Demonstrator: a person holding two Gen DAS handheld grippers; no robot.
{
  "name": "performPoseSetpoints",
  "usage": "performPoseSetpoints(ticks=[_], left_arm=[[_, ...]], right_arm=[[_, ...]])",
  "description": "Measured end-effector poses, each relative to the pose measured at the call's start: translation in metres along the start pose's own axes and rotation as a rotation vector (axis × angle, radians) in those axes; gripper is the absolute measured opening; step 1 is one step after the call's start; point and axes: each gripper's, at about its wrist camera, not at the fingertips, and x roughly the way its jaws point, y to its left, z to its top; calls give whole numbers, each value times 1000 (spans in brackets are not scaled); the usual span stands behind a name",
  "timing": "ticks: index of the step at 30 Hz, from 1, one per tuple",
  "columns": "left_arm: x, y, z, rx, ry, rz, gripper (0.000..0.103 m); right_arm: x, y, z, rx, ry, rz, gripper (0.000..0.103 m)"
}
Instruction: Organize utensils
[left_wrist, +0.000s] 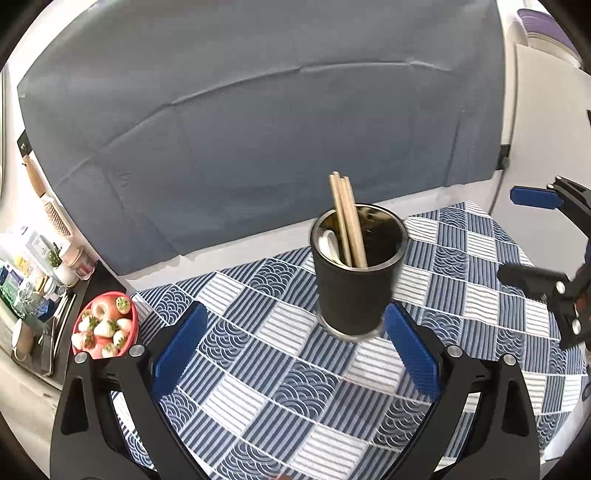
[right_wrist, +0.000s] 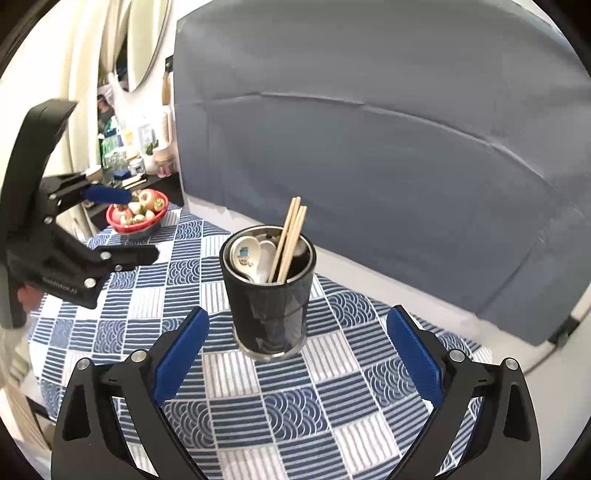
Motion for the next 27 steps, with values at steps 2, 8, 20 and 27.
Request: performPoseSetpoints(ticks=[2,8,20,27], left_arm=[[-10,-5,-7,-13,-3,1,95],[-46,-26,-32,-46,-4,38,97],[-121,-63,-85,-219,79,193,97],[-157,-79,-105,-280,84,202,97]], right_arm=[[-8,1,-5,3,-3,-3,93],[-37,9,-24,19,7,-79,95],[-109,24,-73,147,69,-44,95],[-153,33,-99,204,79,-51,95]])
